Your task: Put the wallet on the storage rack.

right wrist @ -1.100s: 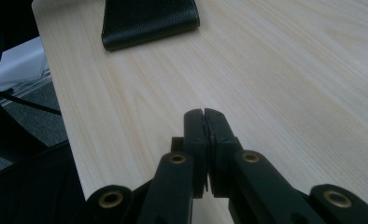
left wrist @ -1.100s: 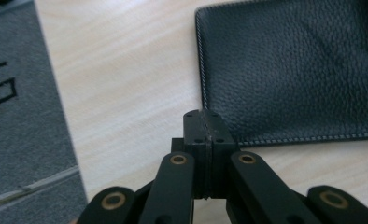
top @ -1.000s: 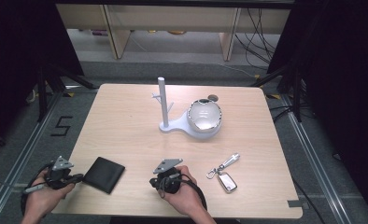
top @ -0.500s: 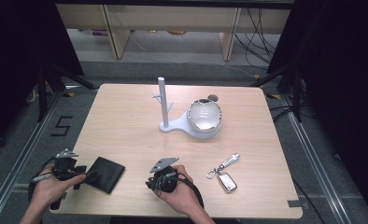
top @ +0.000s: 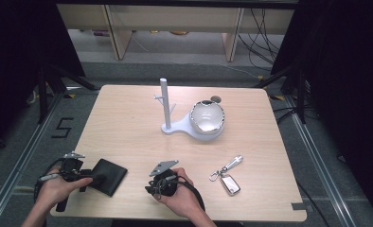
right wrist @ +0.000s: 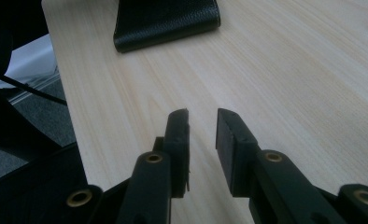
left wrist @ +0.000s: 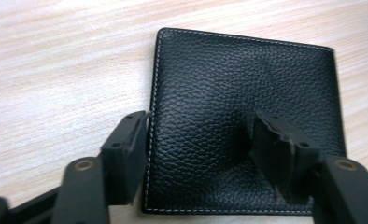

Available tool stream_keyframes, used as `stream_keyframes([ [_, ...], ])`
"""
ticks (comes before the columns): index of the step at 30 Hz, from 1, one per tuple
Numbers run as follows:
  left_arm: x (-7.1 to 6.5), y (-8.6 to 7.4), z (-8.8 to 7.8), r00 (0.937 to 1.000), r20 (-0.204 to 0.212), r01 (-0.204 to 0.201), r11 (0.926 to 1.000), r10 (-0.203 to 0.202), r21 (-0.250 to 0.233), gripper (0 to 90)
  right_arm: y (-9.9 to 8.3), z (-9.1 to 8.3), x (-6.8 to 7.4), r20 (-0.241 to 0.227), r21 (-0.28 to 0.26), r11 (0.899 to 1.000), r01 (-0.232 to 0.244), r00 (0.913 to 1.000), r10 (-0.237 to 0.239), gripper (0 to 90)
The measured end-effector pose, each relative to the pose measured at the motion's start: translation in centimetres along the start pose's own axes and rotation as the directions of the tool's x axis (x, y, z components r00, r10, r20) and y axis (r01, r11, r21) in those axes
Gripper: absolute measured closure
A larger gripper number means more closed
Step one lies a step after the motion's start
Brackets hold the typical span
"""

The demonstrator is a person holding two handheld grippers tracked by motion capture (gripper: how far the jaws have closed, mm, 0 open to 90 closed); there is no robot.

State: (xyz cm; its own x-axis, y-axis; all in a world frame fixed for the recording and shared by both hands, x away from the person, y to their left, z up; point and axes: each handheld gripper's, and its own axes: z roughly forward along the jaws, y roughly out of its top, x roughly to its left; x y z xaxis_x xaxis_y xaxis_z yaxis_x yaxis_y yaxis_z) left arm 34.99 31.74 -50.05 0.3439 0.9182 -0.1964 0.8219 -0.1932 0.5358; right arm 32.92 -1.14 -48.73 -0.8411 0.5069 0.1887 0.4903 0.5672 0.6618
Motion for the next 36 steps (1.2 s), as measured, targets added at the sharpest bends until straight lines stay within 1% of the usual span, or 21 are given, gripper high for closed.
stream_keyframes([
  [1, 0.0, -0.1, 0.1, 0.9999, -0.001, 0.011, 0.9998, -0.011, -0.018, 39.2, 0.0, 0.0, 0.0, -0.001, 0.0, 1.0, -0.002, 1.0, 0.002, 74.9],
  [4, 0.7, -0.5, -0.1, 0.9997, 0.024, 0.0, 0.9991, 0.001, -0.043, 43.9, -0.1, 0.2, -0.1, -0.005, -0.01, 1.0, 0.016, 0.9999, -0.016, 74.9],
  [6, 1.0, -0.6, -0.2, 0.9994, 0.034, -0.002, 0.9989, 0.004, -0.048, 48.3, -0.2, 0.4, 0.0, -0.005, -0.025, 1.0, 0.013, 0.9999, -0.013, 74.9],
  [7, 1.4, -0.8, -0.6, 0.9986, 0.05, -0.015, 0.999, 0.017, -0.042, 51.2, -0.2, 0.4, -0.1, -0.001, -0.006, 1.0, 0.018, 0.9998, -0.018, 74.8],
  [9, 1.3, -1.0, -0.6, 0.9994, 0.034, -0.007, 0.9978, 0.01, -0.066, 55.9, -0.2, 0.4, -0.2, -0.007, -0.004, 1.0, 0.016, 0.9999, -0.016, 74.6],
  [14, 1.3, -1.1, -1.0, 0.9962, 0.061, -0.059, 0.9964, 0.063, -0.061, 67.1, -0.1, 0.5, -0.4, -0.005, 0.003, 1.0, 0.011, 0.9999, -0.011, 73.8],
  [16, 1.1, -1.1, -1.1, 0.995, 0.04, -0.089, 0.9942, 0.092, -0.06, 69.9, -0.1, 0.4, -0.1, -0.003, 0.009, 1.0, -0.026, 0.9997, 0.026, 73.4],
  [17, 1.0, -1.1, -1.1, 0.9934, 0.026, -0.11, 0.9922, 0.112, -0.059, 71.6, -0.1, 0.4, -0.2, -0.001, 0.01, 1.0, -0.017, 0.9999, 0.017, 73.3],
  [18, 1.0, -1.1, -1.1, 0.9934, 0.026, -0.11, 0.9922, 0.112, -0.059, 73.3, -0.1, 0.4, -0.2, -0.001, 0.01, 1.0, -0.017, 0.9999, 0.017, 73.3],
  [19, 1.0, -1.0, -1.2, 0.9892, 0.018, -0.144, 0.9882, 0.146, -0.051, 74.7, 0.0, 0.5, -0.4, -0.006, 0.005, 1.0, 0.001, 1.0, -0.001, 73.0],
  [20, 1.0, -1.0, -1.4, 0.9865, 0.006, -0.163, 0.9851, 0.163, -0.056, 79.1, 0.0, 0.5, -0.3, 0.002, 0.007, 1.0, -0.006, 1.0, 0.006, 72.8],
  [22, 1.0, -1.1, -1.4, 0.9876, 0.0, -0.156, 0.9858, 0.157, -0.062, 81.3, 0.0, 0.5, -0.2, 0.001, 0.013, 1.0, -0.022, 0.9998, 0.022, 72.8],
  [26, 1.2, -1.2, -1.4, 0.9901, 0.021, -0.137, 0.9883, 0.138, -0.068, 81.9, -0.1, 0.8, -0.4, 0.005, -0.017, 1.0, -0.001, 1.0, 0.001, 72.5],
  [28, 1.3, -1.4, -1.6, 0.9928, 0.035, -0.111, 0.9903, 0.114, -0.084, 82.4, 0.0, 0.6, -0.3, 0.0, -0.001, 1.0, 0.001, 1.0, -0.001, 72.3],
  [29, 1.5, -1.5, -1.6, 0.9925, 0.061, -0.1, 0.9898, 0.106, -0.102, 82.6, -0.1, 0.8, -0.3, -0.013, -0.026, 1.0, -0.008, 0.9999, 0.008, 72.2],
  [30, 1.5, -1.6, -1.8, 0.9923, 0.073, -0.091, 0.9899, 0.099, -0.108, 82.8, 0.0, 0.5, -0.3, -0.006, -0.006, 1.0, 0.006, 1.0, -0.006, 71.9],
  [31, 1.4, -1.7, -1.8, 0.9935, 0.089, -0.058, 0.9887, 0.071, -0.138, 83.0, 0.0, 0.5, -0.4, -0.002, -0.011, 1.0, 0.014, 0.9999, -0.014, 71.7],
  [32, 1.4, -1.7, -1.8, 0.9935, 0.089, -0.058, 0.9887, 0.071, -0.138, 83.2, 0.1, 0.5, -0.4, 0.002, -0.007, 1.0, 0.008, 1.0, -0.008, 71.4],
  [34, 1.3, -1.9, -2.3, 0.9898, 0.136, -0.014, 0.9813, 0.04, -0.192, 83.5, 0.1, 0.5, -0.4, 0.0, -0.025, 1.0, -0.001, 1.0, 0.001, 71.1],
  [35, 1.3, -2.0, -2.8, 0.9851, 0.168, 0.001, 0.9723, 0.039, -0.234, 84.1, 0.2, 0.5, -0.5, -0.006, -0.042, 0.999, 0.004, 1.0, -0.005, 70.3],
  [36, 1.3, -2.1, -3.1, 0.9815, 0.188, 0.012, 0.9689, 0.035, -0.247, 84.4, 0.3, 0.4, -0.6, -0.018, -0.025, 1.0, 0.006, 0.9998, -0.006, 69.8],
])
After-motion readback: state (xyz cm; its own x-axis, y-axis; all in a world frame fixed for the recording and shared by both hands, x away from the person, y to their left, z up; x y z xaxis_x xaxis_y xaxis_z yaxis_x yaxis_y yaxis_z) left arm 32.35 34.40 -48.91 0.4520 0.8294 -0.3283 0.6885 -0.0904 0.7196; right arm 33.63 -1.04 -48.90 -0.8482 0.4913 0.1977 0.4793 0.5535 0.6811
